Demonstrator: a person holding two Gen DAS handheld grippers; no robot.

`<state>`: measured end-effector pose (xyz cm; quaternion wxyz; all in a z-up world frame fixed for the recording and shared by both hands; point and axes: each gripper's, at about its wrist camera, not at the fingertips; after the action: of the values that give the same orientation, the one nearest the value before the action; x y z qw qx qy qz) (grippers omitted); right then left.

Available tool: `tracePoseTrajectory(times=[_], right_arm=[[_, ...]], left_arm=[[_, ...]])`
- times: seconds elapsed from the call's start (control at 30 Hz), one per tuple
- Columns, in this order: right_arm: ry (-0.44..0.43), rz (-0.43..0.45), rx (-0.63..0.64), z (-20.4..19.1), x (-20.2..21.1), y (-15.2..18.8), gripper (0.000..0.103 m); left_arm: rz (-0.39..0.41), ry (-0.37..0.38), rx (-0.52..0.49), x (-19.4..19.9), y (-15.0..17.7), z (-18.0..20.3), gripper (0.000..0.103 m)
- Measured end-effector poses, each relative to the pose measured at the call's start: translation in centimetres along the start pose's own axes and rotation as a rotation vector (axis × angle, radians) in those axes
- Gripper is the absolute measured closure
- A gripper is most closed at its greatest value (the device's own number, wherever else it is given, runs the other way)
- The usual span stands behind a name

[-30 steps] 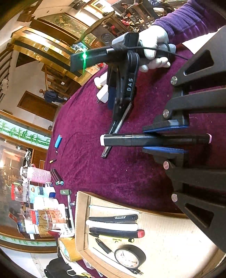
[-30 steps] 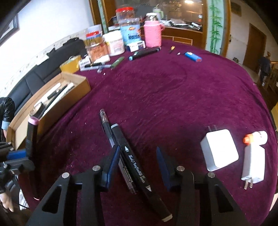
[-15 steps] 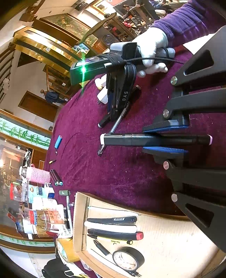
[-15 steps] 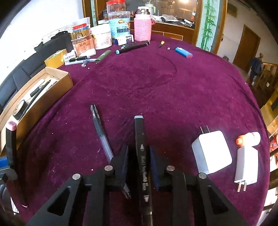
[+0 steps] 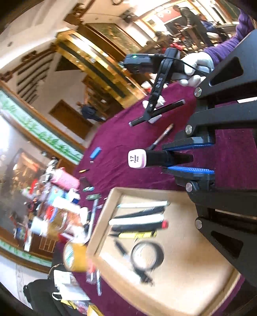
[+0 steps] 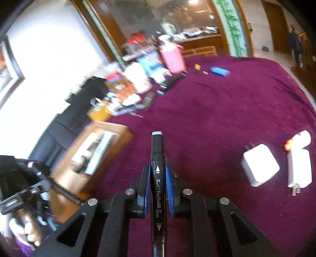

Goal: Organize rigid objects
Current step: 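Lower both black markers into the tray and open both tools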

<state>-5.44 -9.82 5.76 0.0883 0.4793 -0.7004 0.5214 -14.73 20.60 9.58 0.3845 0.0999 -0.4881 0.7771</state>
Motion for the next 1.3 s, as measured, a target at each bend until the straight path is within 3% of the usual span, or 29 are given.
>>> tracePoseTrajectory(times=[0.13,0.23,0.37,0.53,0.77,0.9,1.03,1.17,1.23,1.3], right_arm=[[-0.128,-0.011,0.007,-4.0,-0.2,-0.5,0.086],[-0.234,-0.048,0.000,-7.3,-1.6,-0.5,0.086],[-0.356,-0.136,-0.010,-11.6,-4.7,0.2,0.086],[-0.397,-0.246,-0.028,-15.8,-9.8,2.0,0.086],[-0.362,-0.322,-0.111,-17.3,-15.3,3.4,0.086],[-0.309,-0.319,-0.098,-17.4,-16.1,3.8,0.086],[-0.219,-0.302,-0.044,-18.2,-16.0,4.0,0.085],[-0.131,-0.289,-0.010,-18.6,-16.0,4.4,0.085],[-0.074,-0.284,0.013,-18.9,-16.3,4.5,0.085],[-0.034,-0.276,0.034,-19.3,-16.4,4.4,0.084]], left_arm=[[0.046,-0.020,0.006,3.1,-0.6,-1.2,0.088],[0.035,-0.045,0.017,4.4,-0.9,-2.6,0.088],[-0.044,-0.088,-0.002,5.2,-1.2,-4.4,0.088],[-0.189,-0.152,-0.017,5.3,-1.2,-7.1,0.088],[-0.296,-0.157,0.055,3.2,-2.5,-11.5,0.083],[-0.324,-0.147,0.082,0.7,-3.0,-12.9,0.081],[-0.373,-0.241,0.036,-1.7,-2.1,-13.2,0.083],[-0.364,-0.275,0.022,-1.9,-1.4,-13.2,0.083],[-0.339,-0.305,0.015,-1.2,-1.3,-12.9,0.078],[-0.310,-0.307,0.020,-0.4,-1.3,-12.4,0.059]])
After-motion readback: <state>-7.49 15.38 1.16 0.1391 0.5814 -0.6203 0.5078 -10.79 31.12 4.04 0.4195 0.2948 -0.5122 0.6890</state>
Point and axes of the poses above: each gripper's, at about its wrist camera, not at the fingertips, and x roughly against the way its jaws point, z to its right, y to its underside, and after that the axes turned 2 degrees about -x, right-handed
